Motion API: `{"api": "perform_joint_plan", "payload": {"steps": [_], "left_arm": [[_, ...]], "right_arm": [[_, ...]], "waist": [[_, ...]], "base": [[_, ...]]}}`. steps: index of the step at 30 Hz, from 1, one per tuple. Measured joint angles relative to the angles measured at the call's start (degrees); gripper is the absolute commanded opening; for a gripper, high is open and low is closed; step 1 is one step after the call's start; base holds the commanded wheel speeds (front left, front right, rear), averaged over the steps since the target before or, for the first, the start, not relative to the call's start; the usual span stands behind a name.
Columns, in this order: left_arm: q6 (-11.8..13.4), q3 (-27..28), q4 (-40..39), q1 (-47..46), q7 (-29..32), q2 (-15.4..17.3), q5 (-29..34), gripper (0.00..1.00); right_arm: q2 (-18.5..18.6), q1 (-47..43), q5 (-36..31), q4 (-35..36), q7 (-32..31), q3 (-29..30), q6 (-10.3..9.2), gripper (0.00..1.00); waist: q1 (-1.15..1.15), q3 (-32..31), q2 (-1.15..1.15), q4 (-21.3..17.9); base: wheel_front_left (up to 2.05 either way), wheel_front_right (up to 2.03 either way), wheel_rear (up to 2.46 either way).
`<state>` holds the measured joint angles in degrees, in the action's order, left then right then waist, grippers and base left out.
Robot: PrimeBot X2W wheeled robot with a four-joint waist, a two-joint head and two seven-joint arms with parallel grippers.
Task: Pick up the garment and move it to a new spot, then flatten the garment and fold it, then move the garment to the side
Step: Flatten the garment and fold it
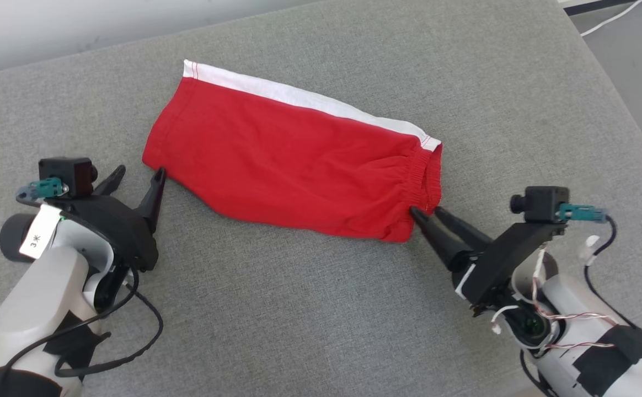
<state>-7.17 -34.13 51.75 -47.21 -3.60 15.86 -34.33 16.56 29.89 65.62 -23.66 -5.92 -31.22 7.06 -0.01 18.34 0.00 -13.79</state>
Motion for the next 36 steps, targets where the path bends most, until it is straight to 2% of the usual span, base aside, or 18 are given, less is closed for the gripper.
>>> {"api": "perform_joint_plan", "payload": {"steps": [10, 21, 22, 23, 24, 36], "left_arm": [[0.0, 0.07, 0.85, -0.18, 1.62, -1.48, -2.49, 1.0], [0.01, 1.35, 2.05, -2.29, 2.8, -2.96, -4.77, 1.0], [0.01, 1.27, 2.35, -2.82, 3.0, -3.03, -4.89, 0.49], [0.01, 1.27, 2.35, -2.82, 3.0, -3.03, -4.89, 0.3], [0.01, 1.24, 2.55, -3.1, 3.04, -3.19, -4.89, 0.0], [0.1, -0.35, 2.55, -4.72, 3.05, -3.34, -6.09, 0.0]], "right_arm": [[-0.88, 0.23, -4.41, -0.25, 0.99, -2.91, 0.0, 1.0], [-2.81, 1.43, -6.6, -0.88, 5.48, -2.52, -0.76, 1.0], [-3.09, 1.51, -6.61, -1.02, 5.49, -2.56, -0.76, 0.96], [-3.09, 1.51, -6.61, -1.02, 5.49, -2.56, -0.76, 0.47], [-3.27, 1.57, -6.62, -1.31, 5.61, -2.63, -0.76, 0.0], [-3.3, 2.47, -6.82, -4.08, 7.55, -2.76, -0.51, 0.0]], "waist": [[0.01, 1.42, 0.0, -0.37], [0.0, 3.05, 0.0, -0.58], [0.0, 3.31, 0.0, -0.61], [0.0, 3.31, 0.0, -0.61], [0.0, 3.56, 0.0, -0.64], [0.01, 4.75, 0.0, -0.34]], "base": [[0.0, 0.0, 0.0], [0.0, 0.0, 0.0], [0.0, 0.0, 0.0], [0.0, 0.0, 0.0], [0.0, 0.0, 0.0], [0.0, 0.0, 0.0]]}}
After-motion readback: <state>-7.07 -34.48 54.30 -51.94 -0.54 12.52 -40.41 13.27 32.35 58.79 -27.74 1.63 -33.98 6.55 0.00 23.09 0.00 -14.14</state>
